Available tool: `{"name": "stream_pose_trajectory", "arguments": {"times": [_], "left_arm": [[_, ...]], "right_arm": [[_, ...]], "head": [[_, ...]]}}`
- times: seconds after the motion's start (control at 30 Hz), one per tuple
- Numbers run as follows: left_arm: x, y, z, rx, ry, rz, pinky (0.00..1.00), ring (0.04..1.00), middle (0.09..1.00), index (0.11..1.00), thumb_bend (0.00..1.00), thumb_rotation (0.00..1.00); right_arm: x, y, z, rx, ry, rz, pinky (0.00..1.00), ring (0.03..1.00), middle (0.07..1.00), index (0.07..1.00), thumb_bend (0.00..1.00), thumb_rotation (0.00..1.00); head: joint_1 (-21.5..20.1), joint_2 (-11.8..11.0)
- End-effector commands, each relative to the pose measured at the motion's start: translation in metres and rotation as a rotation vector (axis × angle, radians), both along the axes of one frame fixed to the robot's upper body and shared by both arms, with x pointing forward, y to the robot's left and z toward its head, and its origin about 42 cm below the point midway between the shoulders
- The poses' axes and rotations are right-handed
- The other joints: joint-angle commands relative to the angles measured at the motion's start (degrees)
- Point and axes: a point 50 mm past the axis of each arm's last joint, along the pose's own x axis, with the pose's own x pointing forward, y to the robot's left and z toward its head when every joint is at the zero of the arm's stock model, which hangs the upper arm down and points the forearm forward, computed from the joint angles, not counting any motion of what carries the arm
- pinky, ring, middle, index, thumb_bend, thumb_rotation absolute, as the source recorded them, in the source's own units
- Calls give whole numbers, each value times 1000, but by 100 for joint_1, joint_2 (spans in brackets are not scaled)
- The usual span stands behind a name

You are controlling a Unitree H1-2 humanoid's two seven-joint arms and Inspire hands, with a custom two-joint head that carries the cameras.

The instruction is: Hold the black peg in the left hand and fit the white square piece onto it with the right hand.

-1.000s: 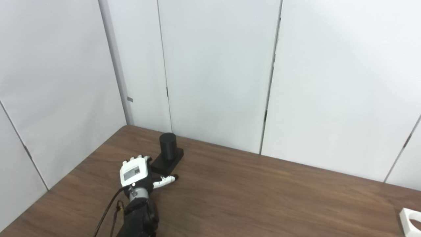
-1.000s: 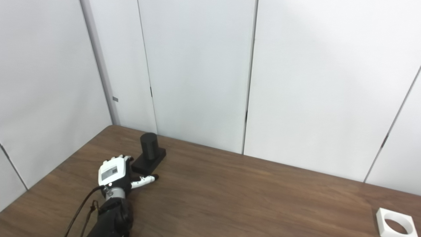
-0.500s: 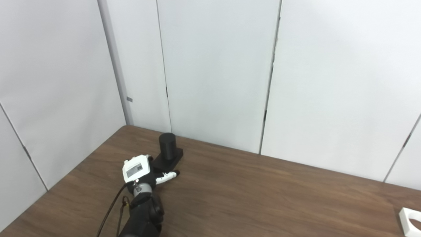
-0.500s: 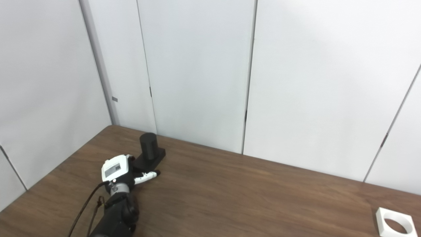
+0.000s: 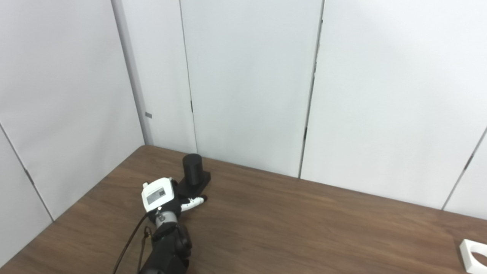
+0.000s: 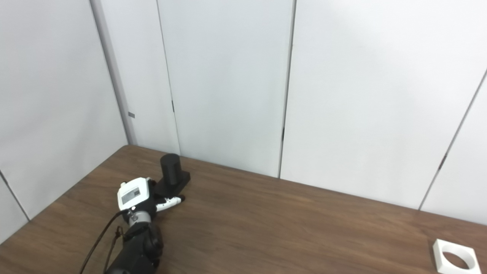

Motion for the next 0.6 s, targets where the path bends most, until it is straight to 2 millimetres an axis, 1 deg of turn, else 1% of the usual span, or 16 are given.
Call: {"name": "stream_pose_trajectory", "arguments": {"times": [0.0, 0.07, 0.1, 0.13, 0.17, 0.2, 0.27, 0.4, 0.5, 0.57], "left_arm": [[15, 5, 26, 39, -73, -5, 1000, 881, 828, 633, 750, 463], [14, 5, 26, 44, -82, -9, 980, 868, 808, 579, 713, 402], [13, 6, 26, 41, -93, -13, 970, 858, 791, 543, 687, 345], [12, 6, 25, 35, -104, -16, 970, 853, 778, 515, 600, 217], [11, 6, 25, 28, -113, -18, 973, 849, 767, 499, 556, 149], [11, 6, 25, 20, -121, -20, 978, 846, 756, 489, 529, 104], [9, 6, 24, 13, -127, -21, 982, 845, 747, 482, 515, 75], [8, 6, 23, -9, -135, -24, 990, 846, 736, 481, 514, 62], [8, 6, 23, -9, -136, -26, 975, 840, 732, 481, 514, 60], [8, 5, 23, -11, -139, -30, 939, 827, 728, 481, 516, 58]], "right_arm": [[-4, 6, -4, 17, 2, -10, 1000, 934, 852, 970, 776, 986], [-4, 6, -3, 14, 3, -8, 1000, 936, 853, 973, 774, 988], [-4, 6, -3, 14, 4, -8, 1000, 935, 853, 974, 775, 989], [-4, 6, -3, 18, 5, -8, 1000, 934, 853, 974, 772, 988], [-4, 6, -3, 21, 6, -8, 1000, 932, 852, 973, 773, 986], [-4, 6, -3, 20, 7, -9, 1000, 931, 851, 972, 772, 984], [-4, 6, -3, 16, 5, -8, 1000, 933, 855, 975, 766, 989], [-3, 6, -3, 12, 0, -9, 1000, 936, 855, 978, 759, 995], [-2, 6, -3, 13, -1, -9, 1000, 937, 853, 976, 749, 1000], [-2, 6, -3, 18, 2, -9, 1000, 934, 853, 976, 755, 996]], "head": [[8, 8], [14, 6], [14, 6], [6, 12], [6, 12], [7, 12], [7, 23], [4, 38], [4, 44], [4, 44]]}}
